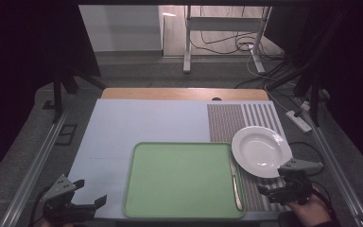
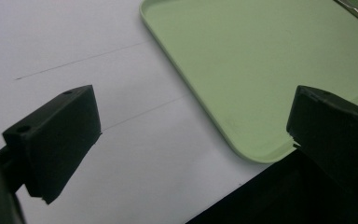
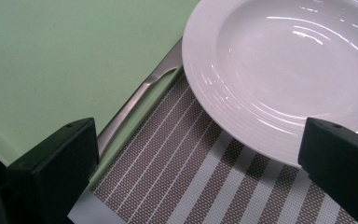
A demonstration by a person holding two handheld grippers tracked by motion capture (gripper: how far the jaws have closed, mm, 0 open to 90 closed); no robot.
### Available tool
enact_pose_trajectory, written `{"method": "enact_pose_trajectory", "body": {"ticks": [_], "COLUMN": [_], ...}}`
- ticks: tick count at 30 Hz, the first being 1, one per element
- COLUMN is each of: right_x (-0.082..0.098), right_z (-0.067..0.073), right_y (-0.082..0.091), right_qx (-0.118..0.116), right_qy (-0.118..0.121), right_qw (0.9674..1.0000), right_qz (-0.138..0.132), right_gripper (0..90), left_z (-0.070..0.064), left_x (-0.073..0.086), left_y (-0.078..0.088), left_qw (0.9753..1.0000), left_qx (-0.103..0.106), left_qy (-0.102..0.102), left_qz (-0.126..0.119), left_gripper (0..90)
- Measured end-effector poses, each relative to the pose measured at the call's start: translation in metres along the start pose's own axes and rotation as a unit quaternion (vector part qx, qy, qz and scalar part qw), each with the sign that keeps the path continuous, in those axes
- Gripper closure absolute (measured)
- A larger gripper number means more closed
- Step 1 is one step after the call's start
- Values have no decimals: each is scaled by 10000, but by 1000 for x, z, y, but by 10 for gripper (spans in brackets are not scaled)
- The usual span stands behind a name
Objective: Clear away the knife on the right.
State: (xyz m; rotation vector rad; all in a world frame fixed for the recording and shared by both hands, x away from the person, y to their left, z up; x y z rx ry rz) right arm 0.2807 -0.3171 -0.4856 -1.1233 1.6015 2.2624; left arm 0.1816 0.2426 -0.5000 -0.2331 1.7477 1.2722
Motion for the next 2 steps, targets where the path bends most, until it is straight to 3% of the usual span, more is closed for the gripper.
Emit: {"method": "enact_pose_trajectory", "body": {"ticks": [2], "right_x": [0], "right_z": [1], "right_y": [-1], "right_qx": [16], "right_qy": [49], "right_qw": [10000], "right_qz": [53], "right_gripper": [0], "left_z": [0], "left_x": [0], "left_y": [0], "left_qw": [10000], "left_qx": [0], "left_qy": [-5], "left_qz": [12], "left_gripper": [26]}}
Point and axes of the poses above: each handheld gripper's, and its own axes: y roughly backward along the jaws, x roughly out of its underside, z roughly to its left, the point moved 5 cm from there along -y, roughly forward along the jaws, and after that the axes turned 10 degrees about -y, right-handed, at the moved point
